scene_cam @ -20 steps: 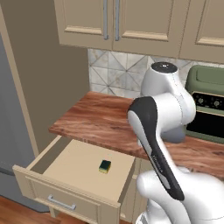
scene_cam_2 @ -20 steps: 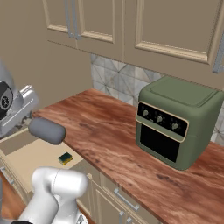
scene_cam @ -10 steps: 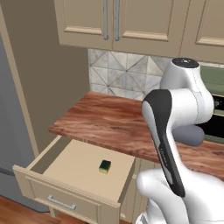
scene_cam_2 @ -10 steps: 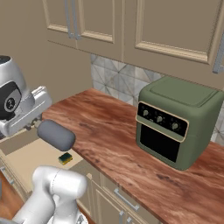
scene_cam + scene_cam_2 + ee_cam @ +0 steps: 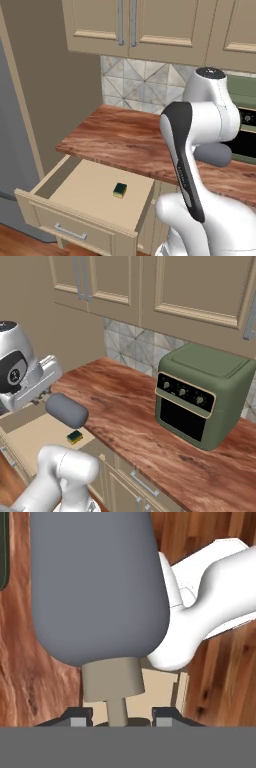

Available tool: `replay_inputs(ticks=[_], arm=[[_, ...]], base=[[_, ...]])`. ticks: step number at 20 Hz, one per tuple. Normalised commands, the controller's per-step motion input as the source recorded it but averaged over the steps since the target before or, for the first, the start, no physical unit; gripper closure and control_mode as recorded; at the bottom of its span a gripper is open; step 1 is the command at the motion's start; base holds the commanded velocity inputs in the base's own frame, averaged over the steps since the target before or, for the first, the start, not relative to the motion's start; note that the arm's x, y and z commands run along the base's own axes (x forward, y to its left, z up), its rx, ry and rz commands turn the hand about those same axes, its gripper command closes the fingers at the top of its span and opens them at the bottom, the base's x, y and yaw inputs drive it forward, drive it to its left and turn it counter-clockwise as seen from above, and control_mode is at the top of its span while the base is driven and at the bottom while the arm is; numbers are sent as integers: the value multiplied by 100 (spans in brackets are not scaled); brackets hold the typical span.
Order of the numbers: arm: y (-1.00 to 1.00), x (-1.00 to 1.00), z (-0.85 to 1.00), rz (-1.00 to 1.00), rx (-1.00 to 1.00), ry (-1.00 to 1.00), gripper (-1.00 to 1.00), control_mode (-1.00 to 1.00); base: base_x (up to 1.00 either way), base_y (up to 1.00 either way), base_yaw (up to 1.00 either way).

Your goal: Restock the sink supplies by placing the sponge and soap dispenser on the counter and next to the sink. Make sure the soap dispenser is upright.

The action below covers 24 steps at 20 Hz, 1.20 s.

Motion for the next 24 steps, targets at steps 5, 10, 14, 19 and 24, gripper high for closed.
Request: replay_inputs(ticks=[5, 10, 14, 19, 24], arm=[[-7, 0, -4, 0, 0, -4, 100, -100], [-1, -6, 0, 0, 0, -1, 100, 100], [0, 0, 0, 0, 0, 0, 100, 100], [0, 0, 0, 0, 0, 0, 100, 100], [0, 0, 0, 0, 0, 0, 100, 100]], base=[[0, 0, 0], [-15, 0, -1], [-60, 1, -8], [-77, 19, -22], [-71, 18, -38]])
